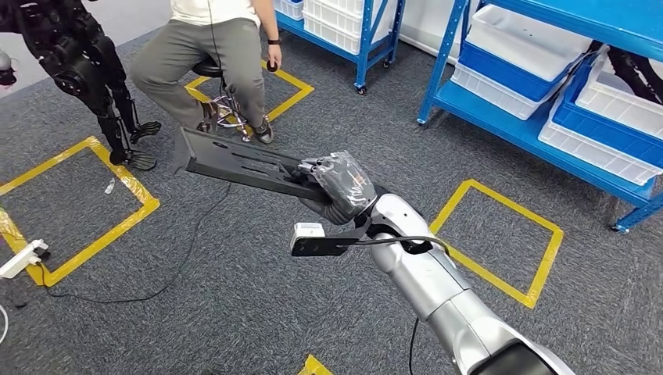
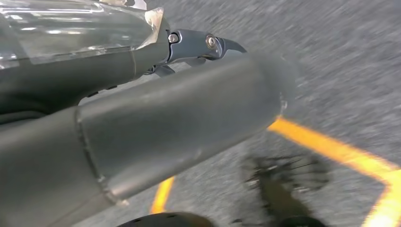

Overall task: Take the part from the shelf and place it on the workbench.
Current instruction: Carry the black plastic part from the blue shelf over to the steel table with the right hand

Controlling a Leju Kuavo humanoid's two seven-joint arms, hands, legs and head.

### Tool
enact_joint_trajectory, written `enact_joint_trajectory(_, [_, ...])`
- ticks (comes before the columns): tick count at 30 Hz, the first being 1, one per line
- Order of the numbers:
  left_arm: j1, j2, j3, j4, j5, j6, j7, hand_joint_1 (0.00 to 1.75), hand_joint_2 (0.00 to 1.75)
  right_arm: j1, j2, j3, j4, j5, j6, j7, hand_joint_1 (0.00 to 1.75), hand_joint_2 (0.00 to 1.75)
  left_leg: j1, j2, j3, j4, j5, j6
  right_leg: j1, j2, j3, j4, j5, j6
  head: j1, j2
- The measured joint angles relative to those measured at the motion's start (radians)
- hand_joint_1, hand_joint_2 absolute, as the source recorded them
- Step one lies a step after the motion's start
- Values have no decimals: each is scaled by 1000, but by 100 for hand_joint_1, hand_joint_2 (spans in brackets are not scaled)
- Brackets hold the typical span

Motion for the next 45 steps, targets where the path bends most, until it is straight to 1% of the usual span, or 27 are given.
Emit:
enact_joint_trajectory(2, [-2,0,-6,1,-5,-17,26,0,0,-4,0,0,-3,-4,4,-3,175,175,0,-19,-1,2,3,-7,-9,21,69,-140,53,14,0,0])
enact_joint_trajectory(4, [-5,0,-9,1,-9,-16,33,0,0,-12,2,1,-5,-8,12,-7,175,175,-2,-32,-6,2,8,-19,-11,39,105,-218,79,12,0,0])
enact_joint_trajectory(6, [-6,1,-10,1,-10,-11,35,0,0,-17,9,2,-5,-12,16,-10,175,175,-1,-41,-11,-1,14,-31,-6,32,107,-224,86,-2,-1,0])
enact_joint_trajectory(8, [-5,4,-10,1,-7,-9,36,0,0,-21,19,3,-5,-16,17,-14,175,175,3,-26,-21,12,5,-40,-9,21,106,-226,94,-17,-2,0])
enact_joint_trajectory(10, [-6,6,-10,1,-1,-9,35,0,0,-25,28,4,-5,-19,17,-20,175,175,3,13,-61,99,-48,-45,-9,6,106,-228,98,-31,-6,0])
enact_joint_trajectory(12, [-6,7,-9,2,1,-9,34,0,0,-25,32,6,-5,-21,17,-25,175,175,2,37,-121,232,-111,-49,-1,-12,105,-228,98,-38,-8,0])
enact_joint_trajectory(13, [-5,7,-9,2,1,-9,34,0,0,-24,32,8,-4,-21,17,-27,175,175,2,41,-139,276,-125,-49,2,-21,104,-228,97,-39,-8,0])
enact_joint_trajectory(14, [-4,7,-9,2,2,-9,34,0,0,-23,33,9,-4,-22,17,-28,175,175,2,43,-141,283,-121,-48,5,-30,104,-228,97,-40,-8,0])
enact_joint_trajectory(15, [-2,8,-9,2,2,-9,35,0,0,-23,35,10,-4,-22,17,-29,175,175,1,47,-121,253,-101,-45,8,-39,104,-227,96,-41,-8,0])
enact_joint_trajectory(17, [-2,10,-9,2,2,-8,35,0,0,-25,39,13,-4,-24,17,-31,175,175,-4,72,-44,118,-49,-34,13,-54,105,-227,94,-41,-8,0])
enact_joint_trajectory(19, [-2,11,-9,2,1,-7,37,0,0,-27,42,15,-4,-26,16,-34,175,175,-13,91,5,27,-25,-23,21,-65,103,-226,92,-40,-8,0])
enact_joint_trajectory(22, [2,11,-8,4,-2,-6,45,0,0,-28,47,19,-4,-31,16,-39,175,175,-18,76,6,10,-19,-11,25,-79,98,-226,89,-32,-8,0])
enact_joint_trajectory(24, [5,11,-8,5,-4,-5,49,0,0,-31,50,21,-5,-33,16,-41,175,175,-12,64,10,-1,-11,0,22,-57,83,-194,68,-26,-6,0])
enact_joint_trajectory(27, [5,11,-8,6,-10,-5,52,0,0,-32,44,23,-4,-35,16,-43,175,175,-9,41,11,-6,-6,9,11,-12,5,-26,2,-25,-2,0])
enact_joint_trajectory(28, [5,10,-8,6,-11,-5,52,0,0,-30,41,23,-4,-35,16,-43,175,175,-9,31,11,-6,-5,9,7,-9,-18,22,-10,-23,-1,0])
enact_joint_trajectory(29, [5,10,-8,7,-12,-5,53,0,0,-28,39,25,-4,-35,16,-43,175,175,-9,21,11,-6,-5,8,4,-8,-27,37,-9,-17,-1,0])
enact_joint_trajectory(30, [6,10,-8,7,-12,-6,54,0,0,-27,38,26,-4,-35,16,-43,175,175,-8,12,11,-5,-4,7,0,-7,-19,16,6,-8,-1,0])
enact_joint_trajectory(32, [7,9,-8,8,-13,-8,54,0,0,-27,38,27,-5,-35,16,-43,175,175,-6,-6,10,-4,-3,0,-11,9,37,-106,55,12,-1,0])
enact_joint_trajectory(33, [7,9,-8,8,-14,-8,54,0,0,-27,39,28,-6,-35,16,-43,175,175,-7,-14,8,-2,-2,-5,-14,21,64,-163,74,17,0,0])
enact_joint_trajectory(35, [7,9,-7,8,-16,-9,54,0,0,-26,40,29,-9,-34,16,-42,175,175,-8,-26,2,0,1,-18,-15,36,88,-217,92,12,-1,0])
enact_joint_trajectory(37, [9,9,-7,8,-17,-10,54,0,0,-25,42,31,-12,-32,16,-40,175,175,-4,-32,-2,-3,5,-30,-12,26,89,-218,100,-2,-2,0])
enact_joint_trajectory(38, [10,9,-6,8,-18,-10,54,0,0,-25,45,32,-14,-32,16,-39,175,175,-1,-26,-5,1,3,-35,-13,21,90,-220,103,-8,-3,0])
enact_joint_trajectory(40, [9,9,-6,8,-19,-11,53,0,0,-26,50,33,-19,-30,15,-39,175,175,1,6,-31,55,-33,-42,-13,8,91,-224,108,-24,-7,0])
enact_joint_trajectory(41, [9,9,-6,8,-19,-11,52,0,0,-25,51,33,-21,-29,15,-39,175,175,0,24,-57,112,-64,-44,-10,0,91,-224,109,-30,-8,0])
enact_joint_trajectory(43, [8,8,-5,8,-20,-11,51,0,0,-23,50,35,-22,-25,14,-37,175,175,0,40,-116,241,-121,-47,-3,-19,90,-224,108,-37,-10,0])
enact_joint_trajectory(44, [9,7,-5,8,-20,-12,51,0,0,-22,49,35,-22,-23,14,-36,175,175,0,42,-131,273,-129,-47,1,-30,90,-224,107,-38,-10,0])
enact_joint_trajectory(45, [10,7,-5,8,-20,-12,51,0,0,-20,48,36,-22,-22,14,-36,175,175,0,45,-127,272,-120,-45,5,-40,90,-224,106,-39,-10,0])
